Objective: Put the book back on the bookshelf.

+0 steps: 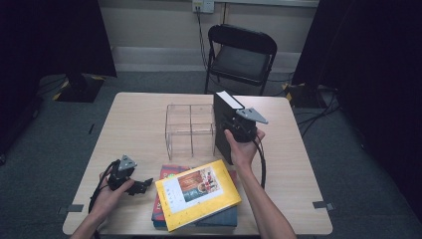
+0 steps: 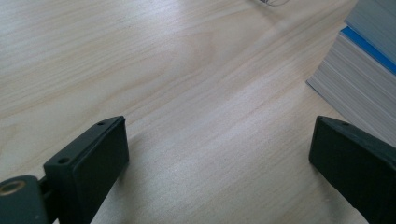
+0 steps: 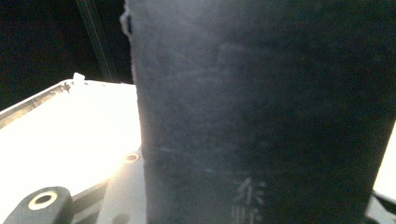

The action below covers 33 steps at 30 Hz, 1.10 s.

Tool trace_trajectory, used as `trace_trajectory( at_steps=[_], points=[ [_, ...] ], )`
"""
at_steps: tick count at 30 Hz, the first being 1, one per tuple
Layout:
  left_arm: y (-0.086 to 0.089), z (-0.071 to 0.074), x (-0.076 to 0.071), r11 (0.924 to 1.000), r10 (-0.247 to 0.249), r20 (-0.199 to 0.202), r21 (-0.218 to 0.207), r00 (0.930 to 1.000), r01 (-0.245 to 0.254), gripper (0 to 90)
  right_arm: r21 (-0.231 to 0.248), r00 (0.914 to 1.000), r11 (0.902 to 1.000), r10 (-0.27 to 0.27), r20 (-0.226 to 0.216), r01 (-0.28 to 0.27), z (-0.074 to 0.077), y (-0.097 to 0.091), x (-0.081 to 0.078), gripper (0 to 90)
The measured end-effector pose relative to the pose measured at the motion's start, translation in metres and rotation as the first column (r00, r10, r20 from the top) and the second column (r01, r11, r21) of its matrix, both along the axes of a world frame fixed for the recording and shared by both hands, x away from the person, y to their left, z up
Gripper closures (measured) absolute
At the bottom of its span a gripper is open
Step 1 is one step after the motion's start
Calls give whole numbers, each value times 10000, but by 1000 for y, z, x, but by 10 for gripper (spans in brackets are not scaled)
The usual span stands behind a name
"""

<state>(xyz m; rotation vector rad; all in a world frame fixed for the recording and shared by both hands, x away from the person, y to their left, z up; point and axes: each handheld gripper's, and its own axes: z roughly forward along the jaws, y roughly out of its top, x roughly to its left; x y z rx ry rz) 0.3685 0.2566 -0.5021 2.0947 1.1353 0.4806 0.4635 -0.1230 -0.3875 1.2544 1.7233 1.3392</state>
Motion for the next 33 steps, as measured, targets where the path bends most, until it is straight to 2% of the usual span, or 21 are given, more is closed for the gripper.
trace_trajectory(
  at_steps=[6,15,19,24,33],
  points=[
    [0,0,0,10000,1,0,7,10000,-1,45,-51,10000,10000,64,-37,-64,-2,-2,-7,522],
    [0,0,0,10000,1,-3,5,10000,-1,45,-502,9994,9985,200,-267,-213,-7,-7,-31,515],
    [0,0,1,9999,-66,-18,79,10000,66,39,-865,9989,9957,294,-364,-325,-9,-5,-40,511],
    [0,0,1,10000,-52,-16,47,10000,52,39,-792,9979,9963,284,-576,-330,-8,-9,-44,505],
    [1,0,1,9999,-86,-21,113,10000,87,39,-960,9946,9945,323,-984,-419,-6,-11,-50,492]
  ],
)
